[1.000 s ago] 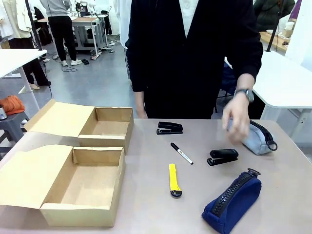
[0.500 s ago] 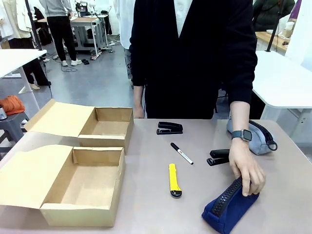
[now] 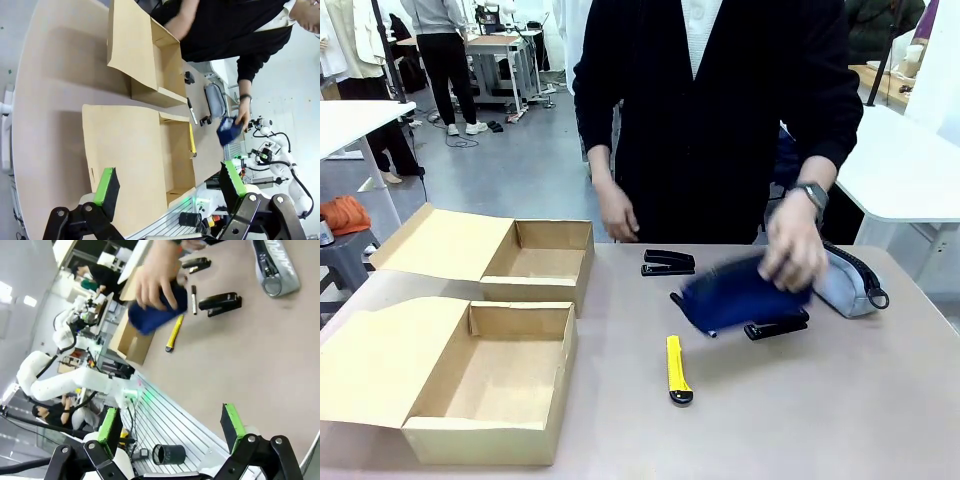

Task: Place items inside the box.
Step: Pick up a Pencil pouch or Stapler and place it inside the Mailer Box closest to the robot.

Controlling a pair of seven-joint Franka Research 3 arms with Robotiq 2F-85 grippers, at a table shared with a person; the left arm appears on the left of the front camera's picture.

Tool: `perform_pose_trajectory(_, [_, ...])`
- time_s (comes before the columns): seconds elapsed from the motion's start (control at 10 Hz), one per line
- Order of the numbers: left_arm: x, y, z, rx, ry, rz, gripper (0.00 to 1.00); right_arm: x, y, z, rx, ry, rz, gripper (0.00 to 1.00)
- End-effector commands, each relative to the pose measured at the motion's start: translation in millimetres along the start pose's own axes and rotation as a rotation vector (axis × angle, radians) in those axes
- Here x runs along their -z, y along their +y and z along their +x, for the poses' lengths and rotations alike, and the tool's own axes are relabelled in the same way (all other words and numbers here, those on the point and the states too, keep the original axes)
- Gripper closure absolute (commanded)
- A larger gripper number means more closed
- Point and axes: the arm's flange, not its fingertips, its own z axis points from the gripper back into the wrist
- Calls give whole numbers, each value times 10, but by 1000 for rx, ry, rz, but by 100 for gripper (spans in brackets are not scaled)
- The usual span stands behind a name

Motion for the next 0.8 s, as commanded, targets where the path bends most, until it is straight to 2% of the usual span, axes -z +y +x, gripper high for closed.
perform_pose_trajectory(0.0, [-13,-11,15,22,-10,-19,0,-45,57,-71,13,-46,-6,0])
perform_pose_trajectory(0.1, [-13,-11,15,22,-10,-19,0,0,0,0,0,0,0,0])
perform_pose_trajectory(0.2, [-13,-11,15,22,-10,-19,0,140,65,42,-54,67,-64,0])
perform_pose_trajectory(0.3, [-13,-11,15,22,-10,-19,0,416,174,166,-128,92,-153,0])
perform_pose_trajectory(0.4, [-13,-11,15,22,-10,-19,0,795,290,324,-214,149,-258,0])
perform_pose_trajectory(0.5, [-13,-11,15,22,-10,-19,0,1227,340,484,-309,255,-475,0])
perform_pose_trajectory(0.6, [-13,-11,15,22,-10,-19,0,1466,376,555,-404,330,-621,0])
perform_pose_trajectory(0.7, [-13,-11,15,22,-10,-19,0,1485,479,544,-470,381,-711,0])
